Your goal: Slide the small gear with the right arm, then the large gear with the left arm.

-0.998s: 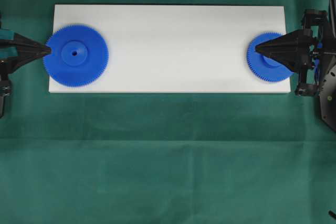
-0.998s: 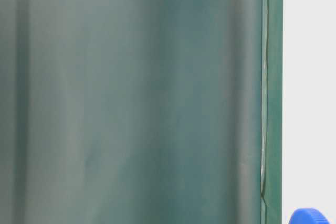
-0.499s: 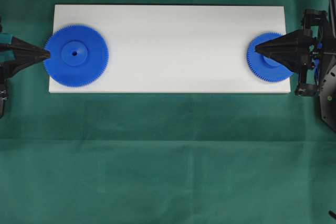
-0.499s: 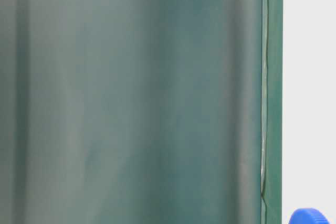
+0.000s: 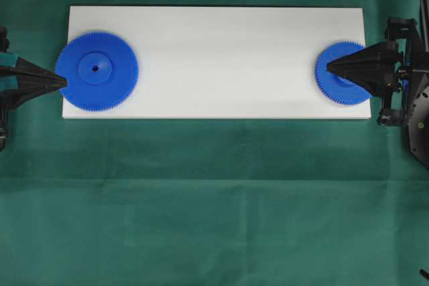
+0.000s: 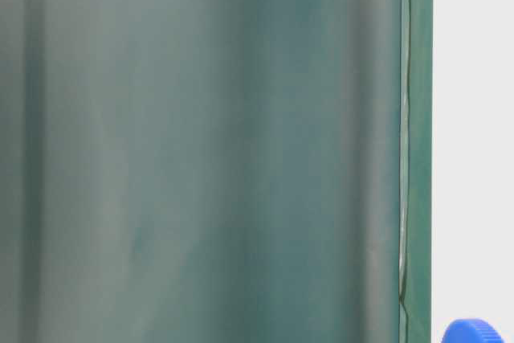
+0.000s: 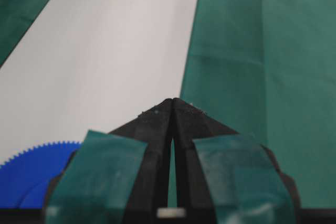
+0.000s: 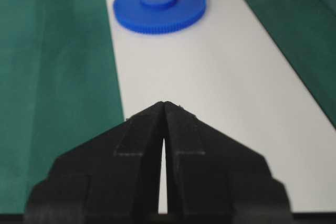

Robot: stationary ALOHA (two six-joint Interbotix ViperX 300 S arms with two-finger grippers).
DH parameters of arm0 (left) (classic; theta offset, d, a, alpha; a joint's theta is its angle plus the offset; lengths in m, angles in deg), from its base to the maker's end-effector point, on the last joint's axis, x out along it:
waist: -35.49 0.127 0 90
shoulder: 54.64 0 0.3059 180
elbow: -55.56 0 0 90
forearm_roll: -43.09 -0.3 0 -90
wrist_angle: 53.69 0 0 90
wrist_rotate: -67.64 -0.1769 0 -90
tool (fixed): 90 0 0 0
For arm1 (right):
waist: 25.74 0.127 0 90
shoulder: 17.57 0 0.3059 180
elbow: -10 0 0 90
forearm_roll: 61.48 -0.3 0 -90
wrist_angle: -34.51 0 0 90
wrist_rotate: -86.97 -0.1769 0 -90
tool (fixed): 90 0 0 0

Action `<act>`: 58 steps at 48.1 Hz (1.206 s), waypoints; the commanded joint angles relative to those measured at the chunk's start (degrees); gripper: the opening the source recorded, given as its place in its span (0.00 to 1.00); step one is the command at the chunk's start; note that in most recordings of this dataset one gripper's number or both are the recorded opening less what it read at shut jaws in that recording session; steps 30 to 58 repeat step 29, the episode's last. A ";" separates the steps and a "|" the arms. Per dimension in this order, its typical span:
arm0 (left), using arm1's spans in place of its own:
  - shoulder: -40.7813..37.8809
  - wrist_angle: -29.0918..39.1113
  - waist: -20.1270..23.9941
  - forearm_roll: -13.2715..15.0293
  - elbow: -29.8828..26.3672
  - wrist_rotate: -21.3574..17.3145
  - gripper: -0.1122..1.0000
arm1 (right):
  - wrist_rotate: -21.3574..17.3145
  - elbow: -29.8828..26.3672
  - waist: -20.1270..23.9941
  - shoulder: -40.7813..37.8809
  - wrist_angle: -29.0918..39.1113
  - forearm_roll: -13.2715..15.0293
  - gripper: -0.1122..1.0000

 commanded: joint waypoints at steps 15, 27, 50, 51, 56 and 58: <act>-0.62 -3.25 -0.88 0.09 1.41 1.32 0.10 | 0.00 1.41 3.52 0.35 -4.22 0.00 0.55; -0.53 -3.25 -0.88 0.00 2.11 1.93 0.10 | 0.09 1.49 3.87 0.53 -4.22 0.00 0.55; -0.62 -3.34 -0.79 0.09 2.20 1.93 0.10 | 0.09 1.49 3.87 0.53 -4.22 0.00 0.55; -0.62 -3.34 -0.79 0.09 2.20 1.93 0.10 | 0.09 1.49 3.87 0.53 -4.22 0.00 0.55; -0.62 -3.34 -0.79 0.09 2.20 1.93 0.10 | 0.09 1.49 3.87 0.53 -4.22 0.00 0.55; -0.62 -3.34 -0.79 0.09 2.20 1.93 0.10 | 0.09 1.49 3.87 0.53 -4.22 0.00 0.55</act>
